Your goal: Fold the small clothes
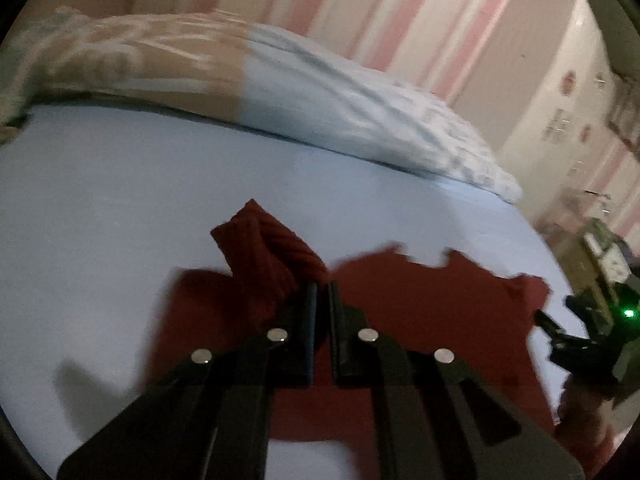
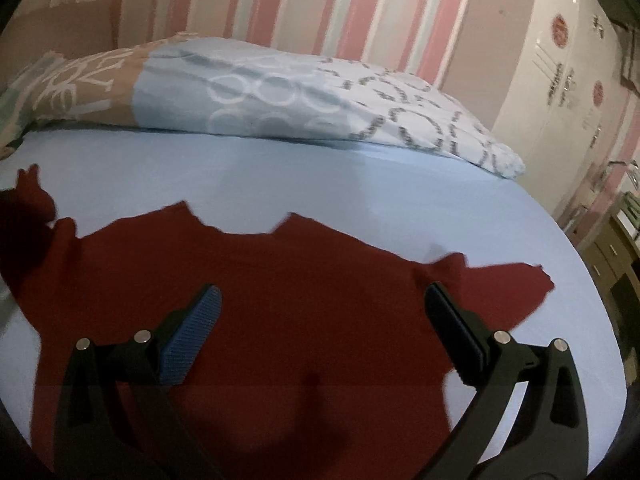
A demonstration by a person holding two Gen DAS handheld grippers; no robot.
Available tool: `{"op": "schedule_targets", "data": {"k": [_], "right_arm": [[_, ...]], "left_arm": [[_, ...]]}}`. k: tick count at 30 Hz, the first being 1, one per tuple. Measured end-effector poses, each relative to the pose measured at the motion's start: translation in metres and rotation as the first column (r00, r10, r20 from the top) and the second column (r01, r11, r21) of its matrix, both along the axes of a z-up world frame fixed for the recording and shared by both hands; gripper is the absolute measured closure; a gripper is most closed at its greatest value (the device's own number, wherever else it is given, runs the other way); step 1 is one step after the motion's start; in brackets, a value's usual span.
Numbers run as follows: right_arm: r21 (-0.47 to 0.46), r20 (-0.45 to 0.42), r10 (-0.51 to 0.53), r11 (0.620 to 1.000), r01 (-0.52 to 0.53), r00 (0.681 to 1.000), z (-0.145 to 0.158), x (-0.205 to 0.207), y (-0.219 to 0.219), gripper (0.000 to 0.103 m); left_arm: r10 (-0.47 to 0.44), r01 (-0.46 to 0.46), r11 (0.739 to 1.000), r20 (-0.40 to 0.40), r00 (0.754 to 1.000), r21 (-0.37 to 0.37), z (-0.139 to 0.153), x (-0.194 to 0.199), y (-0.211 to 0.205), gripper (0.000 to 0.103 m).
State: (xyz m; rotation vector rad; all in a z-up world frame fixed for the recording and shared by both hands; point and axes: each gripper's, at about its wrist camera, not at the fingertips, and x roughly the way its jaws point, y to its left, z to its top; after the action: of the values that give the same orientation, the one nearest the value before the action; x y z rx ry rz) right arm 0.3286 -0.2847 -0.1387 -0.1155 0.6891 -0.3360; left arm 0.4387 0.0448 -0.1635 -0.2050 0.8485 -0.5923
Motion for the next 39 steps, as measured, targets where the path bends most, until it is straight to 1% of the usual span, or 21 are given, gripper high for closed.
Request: {"op": "schedule_targets", "data": {"k": [2, 4, 6, 8, 11, 12, 14, 15, 16, 17, 22, 28, 30, 31, 32, 33, 34, 36, 37, 38, 39], "right_arm": [[-0.009, -0.004, -0.023, 1.0, 0.023, 1.0, 0.001, -0.008, -0.016, 0.003], [-0.015, -0.003, -0.046, 0.999, 0.046, 0.999, 0.002, -0.016, -0.031, 0.003], [-0.013, 0.0, -0.067, 0.998, 0.067, 0.998, 0.002, -0.021, -0.045, 0.003], [-0.005, -0.006, -0.091, 0.996, 0.09, 0.996, -0.001, -0.024, -0.061, 0.003], [-0.001, -0.045, -0.104, 0.995, 0.104, 0.994, -0.012, -0.023, -0.072, 0.003], [0.012, -0.05, -0.095, 0.995, 0.096, 0.994, -0.014, -0.023, -0.074, 0.003], [0.028, -0.052, -0.08, 0.996, 0.082, 0.995, -0.017, -0.023, -0.074, 0.003], [0.034, -0.051, -0.072, 0.997, 0.073, 0.996, -0.019, -0.022, -0.073, 0.003], [0.047, -0.049, -0.058, 0.997, 0.06, 0.997, -0.02, -0.021, -0.07, 0.003], [0.064, -0.042, -0.041, 0.997, 0.044, 0.998, -0.02, -0.019, -0.066, 0.003], [0.098, -0.043, 0.106, 0.99, -0.101, 0.993, -0.022, 0.002, -0.021, 0.003], [0.125, -0.045, 0.274, 0.956, -0.267, 0.961, -0.024, 0.04, 0.048, 0.003], [0.102, -0.086, 0.289, 0.954, -0.28, 0.953, -0.033, 0.055, 0.065, 0.003], [0.102, -0.142, 0.286, 0.956, -0.274, 0.948, -0.044, 0.068, 0.074, 0.003], [0.118, -0.181, 0.285, 0.956, -0.267, 0.941, -0.052, 0.077, 0.077, 0.009], [0.138, -0.201, 0.283, 0.956, -0.259, 0.938, -0.058, 0.082, 0.079, 0.021], [0.147, -0.211, 0.278, 0.957, -0.25, 0.937, -0.063, 0.085, 0.078, 0.027], [0.161, -0.237, 0.273, 0.957, -0.24, 0.932, -0.071, 0.09, 0.077, 0.046], [0.184, -0.26, 0.281, 0.954, -0.238, 0.924, -0.076, 0.092, 0.076, 0.051], [0.199, -0.262, 0.288, 0.95, -0.24, 0.921, -0.079, 0.092, 0.075, 0.056], [0.21, -0.256, 0.296, 0.946, -0.246, 0.92, -0.08, 0.092, 0.073, 0.067]], "left_arm": [[-0.054, 0.05, 0.996, -0.046, 0.998, -0.071, -0.009, -0.005, -0.045, 0.098], [-0.092, 0.087, 0.991, -0.053, 0.994, -0.097, -0.01, -0.01, -0.08, 0.098], [-0.13, 0.126, 0.987, -0.041, 0.991, -0.095, -0.013, -0.019, -0.124, 0.098], [-0.165, 0.158, 0.983, -0.071, 0.984, -0.095, -0.025, -0.019, -0.155, 0.098], [-0.153, 0.152, 0.988, -0.133, 0.979, -0.017, -0.059, -0.022, -0.181, 0.097], [-0.148, 0.147, 0.989, -0.135, 0.98, -0.014, -0.063, -0.024, -0.18, 0.092], [-0.123, 0.125, 0.992, -0.118, 0.985, 0.01, -0.064, -0.031, -0.164, 0.06], [-0.11, 0.112, 0.994, -0.097, 0.989, 0.018, -0.062, -0.039, -0.159, 0.035], [-0.086, 0.089, 0.995, -0.063, 0.994, 0.037, -0.057, -0.049, -0.151, 0.03], [-0.063, 0.063, 0.995, -0.011, 0.998, 0.074, -0.051, -0.056, -0.14, 0.03], [0.033, -0.049, 0.981, 0.088, 0.996, 0.189, -0.045, -0.067, -0.096, 0.031], [0.089, -0.093, 0.98, 0.026, 0.996, 0.178, -0.058, -0.042, -0.052, 0.032], [0.083, -0.086, 0.977, 0.027, 0.996, 0.196, -0.059, -0.042, -0.05, 0.032], [0.084, -0.088, 0.975, 0.03, 0.996, 0.206, -0.061, -0.043, -0.049, 0.032], [0.08, -0.084, 0.973, 0.029, 0.996, 0.214, -0.062, -0.044, -0.049, 0.032], [0.076, -0.081, 0.973, 0.032, 0.997, 0.216, -0.061, -0.047, -0.046, 0.032], [0.071, -0.077, 0.973, 0.037, 0.997, 0.219, -0.06, -0.05, -0.043, 0.032], [0.058, -0.066, 0.972, 0.043, 0.997, 0.226, -0.06, -0.053, -0.039, 0.032], [0.05, -0.057, 0.973, 0.035, 0.998, 0.224, -0.061, -0.053, -0.037, 0.031], [0.042, -0.046, 0.975, 0.023, 0.999, 0.218, -0.061, -0.053, -0.034, 0.031], [0.024, -0.027, 0.98, 0.018, 1.0, 0.195, -0.059, -0.055, -0.03, 0.031]]}}
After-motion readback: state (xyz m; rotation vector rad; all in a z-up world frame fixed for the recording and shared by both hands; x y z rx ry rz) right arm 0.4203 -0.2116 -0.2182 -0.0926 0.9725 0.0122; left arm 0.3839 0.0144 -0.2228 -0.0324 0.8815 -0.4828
